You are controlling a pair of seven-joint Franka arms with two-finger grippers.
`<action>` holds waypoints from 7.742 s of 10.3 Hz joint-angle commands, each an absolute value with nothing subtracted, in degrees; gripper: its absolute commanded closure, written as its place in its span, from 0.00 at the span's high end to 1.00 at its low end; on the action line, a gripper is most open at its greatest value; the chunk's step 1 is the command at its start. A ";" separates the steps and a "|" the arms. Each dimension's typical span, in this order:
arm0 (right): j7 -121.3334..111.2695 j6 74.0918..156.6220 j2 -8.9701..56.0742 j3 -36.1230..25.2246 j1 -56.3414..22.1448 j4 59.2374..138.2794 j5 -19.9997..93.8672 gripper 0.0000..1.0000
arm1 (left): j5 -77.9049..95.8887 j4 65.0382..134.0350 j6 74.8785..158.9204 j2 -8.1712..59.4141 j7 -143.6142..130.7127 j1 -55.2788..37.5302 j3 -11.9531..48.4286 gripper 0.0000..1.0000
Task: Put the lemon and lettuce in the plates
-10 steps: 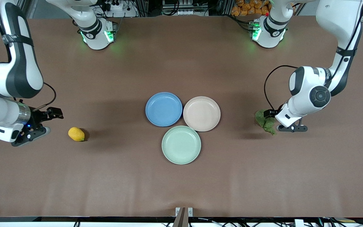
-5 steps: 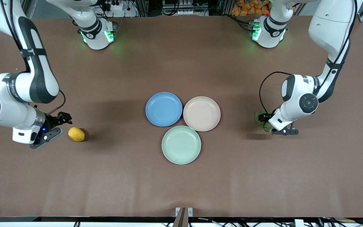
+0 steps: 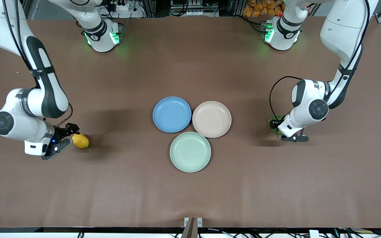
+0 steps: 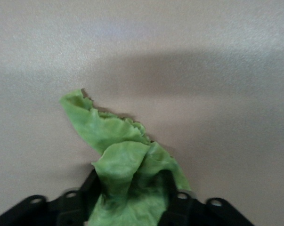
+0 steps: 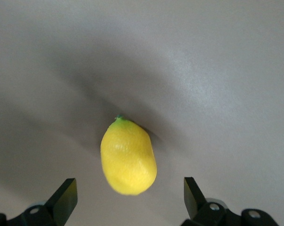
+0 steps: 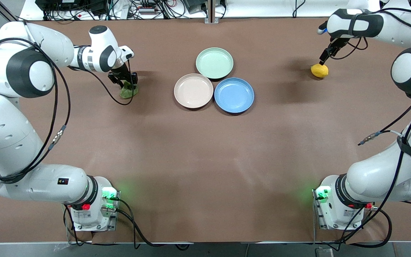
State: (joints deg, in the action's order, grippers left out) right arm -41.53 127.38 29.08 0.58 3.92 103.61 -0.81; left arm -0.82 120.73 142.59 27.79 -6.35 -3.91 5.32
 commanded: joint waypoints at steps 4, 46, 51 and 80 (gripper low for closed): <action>-45.09 132.36 32.60 1.05 4.31 103.89 1.22 1.00 | 0.00 119.88 143.18 27.43 -7.64 -4.75 5.19 0.00; 44.70 131.56 32.69 0.88 -34.09 100.55 11.17 1.00 | -0.44 92.90 94.15 2.83 -8.54 -5.99 5.45 1.00; 42.13 130.44 32.09 0.61 -30.69 101.25 10.29 1.00 | -0.35 93.08 91.06 -2.02 -8.61 -1.59 5.45 1.00; 4.31 103.14 1.76 8.17 2.99 97.69 -3.43 1.00 | -4.22 86.75 90.97 0.00 -7.82 1.41 8.09 1.00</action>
State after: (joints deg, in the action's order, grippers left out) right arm 5.97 108.55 1.25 7.68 2.19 102.93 -3.40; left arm -2.89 87.65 91.52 -0.11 -8.68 1.93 8.34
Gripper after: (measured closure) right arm 0.000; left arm 0.000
